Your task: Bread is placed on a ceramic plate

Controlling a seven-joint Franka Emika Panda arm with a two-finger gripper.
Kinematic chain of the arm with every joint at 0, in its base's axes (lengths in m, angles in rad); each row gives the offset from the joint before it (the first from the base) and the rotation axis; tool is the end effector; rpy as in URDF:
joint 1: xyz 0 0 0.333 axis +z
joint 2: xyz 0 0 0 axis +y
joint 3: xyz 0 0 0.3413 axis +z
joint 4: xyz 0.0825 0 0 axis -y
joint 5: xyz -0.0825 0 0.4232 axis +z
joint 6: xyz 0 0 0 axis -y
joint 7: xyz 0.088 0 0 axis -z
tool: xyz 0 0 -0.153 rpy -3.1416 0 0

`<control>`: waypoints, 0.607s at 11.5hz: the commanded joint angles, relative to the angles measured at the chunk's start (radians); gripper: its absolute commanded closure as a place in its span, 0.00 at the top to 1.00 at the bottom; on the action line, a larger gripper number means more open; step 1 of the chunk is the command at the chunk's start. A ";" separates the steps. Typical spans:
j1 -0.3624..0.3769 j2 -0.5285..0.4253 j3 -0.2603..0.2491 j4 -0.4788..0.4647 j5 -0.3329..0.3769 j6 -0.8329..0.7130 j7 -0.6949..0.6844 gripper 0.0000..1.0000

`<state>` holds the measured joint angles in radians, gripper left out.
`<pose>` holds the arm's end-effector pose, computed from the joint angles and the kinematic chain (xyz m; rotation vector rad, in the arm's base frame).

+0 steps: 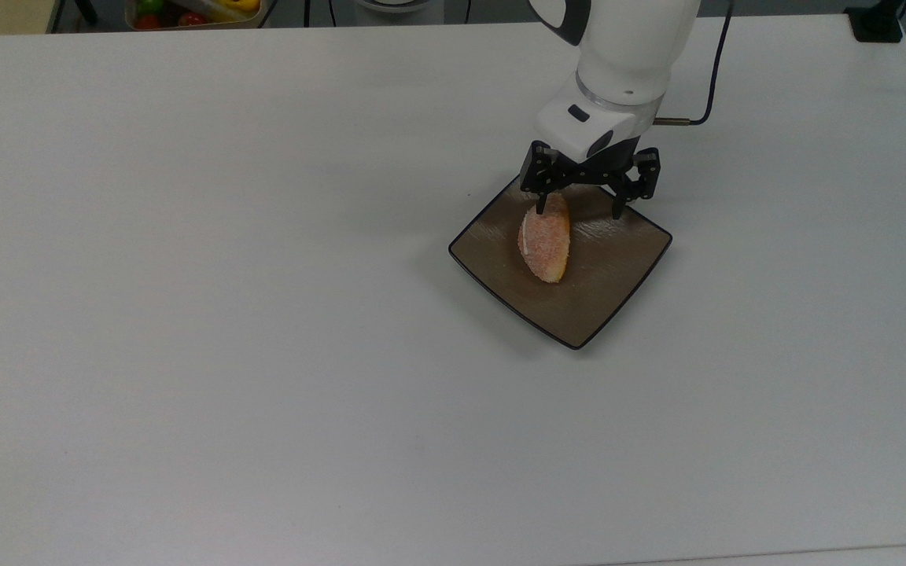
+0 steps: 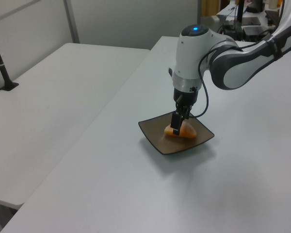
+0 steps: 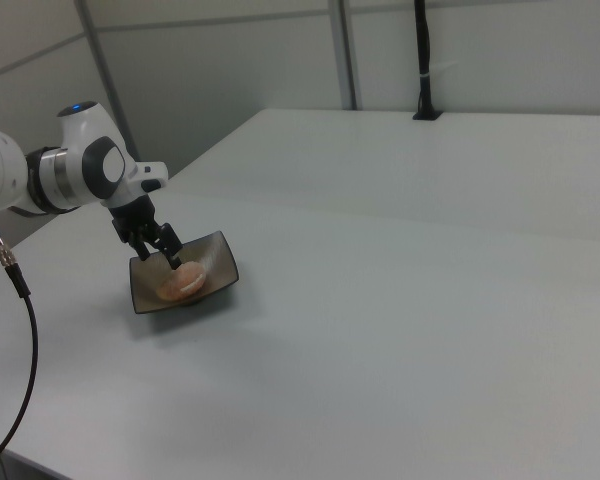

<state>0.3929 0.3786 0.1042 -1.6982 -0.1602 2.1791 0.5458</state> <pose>0.6382 0.3261 0.3452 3.1010 0.0414 0.2175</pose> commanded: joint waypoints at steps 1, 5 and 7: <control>-0.002 -0.015 -0.005 -0.014 0.007 0.007 -0.017 1.00; -0.032 -0.067 -0.015 -0.017 0.014 -0.175 -0.117 1.00; -0.028 -0.127 -0.098 -0.018 0.079 -0.286 -0.238 1.00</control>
<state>0.3611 0.3447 0.0891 -1.6930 -0.1488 2.0058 0.4462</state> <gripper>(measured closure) 0.000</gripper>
